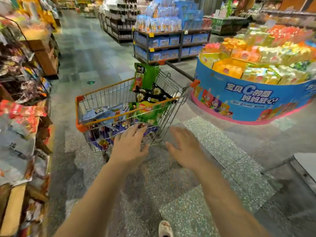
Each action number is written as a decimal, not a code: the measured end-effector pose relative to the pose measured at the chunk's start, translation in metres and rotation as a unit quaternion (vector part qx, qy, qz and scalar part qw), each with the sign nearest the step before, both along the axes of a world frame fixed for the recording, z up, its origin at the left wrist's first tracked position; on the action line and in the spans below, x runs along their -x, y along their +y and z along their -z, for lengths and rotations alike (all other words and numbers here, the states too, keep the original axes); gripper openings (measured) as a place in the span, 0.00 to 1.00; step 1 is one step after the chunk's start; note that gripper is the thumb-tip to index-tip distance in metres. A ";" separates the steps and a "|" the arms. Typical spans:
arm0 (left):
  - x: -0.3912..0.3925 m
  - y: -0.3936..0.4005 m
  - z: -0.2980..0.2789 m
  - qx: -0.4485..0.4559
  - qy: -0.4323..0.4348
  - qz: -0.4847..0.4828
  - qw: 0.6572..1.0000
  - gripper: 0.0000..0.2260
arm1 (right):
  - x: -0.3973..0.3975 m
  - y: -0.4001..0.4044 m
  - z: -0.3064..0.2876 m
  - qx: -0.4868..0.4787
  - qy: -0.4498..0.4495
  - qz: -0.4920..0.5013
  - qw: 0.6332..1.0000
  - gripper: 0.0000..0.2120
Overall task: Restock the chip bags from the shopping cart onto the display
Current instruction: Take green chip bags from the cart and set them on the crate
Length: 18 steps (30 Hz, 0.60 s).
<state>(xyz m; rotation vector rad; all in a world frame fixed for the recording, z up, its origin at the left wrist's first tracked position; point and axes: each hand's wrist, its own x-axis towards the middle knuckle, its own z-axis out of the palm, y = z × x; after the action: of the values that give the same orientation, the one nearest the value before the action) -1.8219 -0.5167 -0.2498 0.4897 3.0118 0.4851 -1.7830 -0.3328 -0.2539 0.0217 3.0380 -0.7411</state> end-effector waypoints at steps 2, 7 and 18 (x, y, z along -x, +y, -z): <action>0.046 0.019 -0.010 0.014 0.026 0.004 1.000 0.26 | 0.046 0.015 -0.014 -0.004 0.009 -0.008 1.000 0.28; 0.131 0.036 -0.017 0.010 0.060 -0.040 0.997 0.26 | 0.153 0.034 -0.027 0.000 0.029 -0.021 0.999 0.28; 0.332 0.016 0.008 0.015 0.005 -0.080 0.997 0.35 | 0.358 0.014 0.010 -0.034 -0.027 -0.058 0.997 0.32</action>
<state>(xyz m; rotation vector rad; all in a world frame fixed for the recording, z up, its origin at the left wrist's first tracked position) -2.1544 -0.5009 -0.2576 0.2506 3.0770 0.4464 -2.1408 -0.3190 -0.2642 -0.1292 2.9817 -0.6187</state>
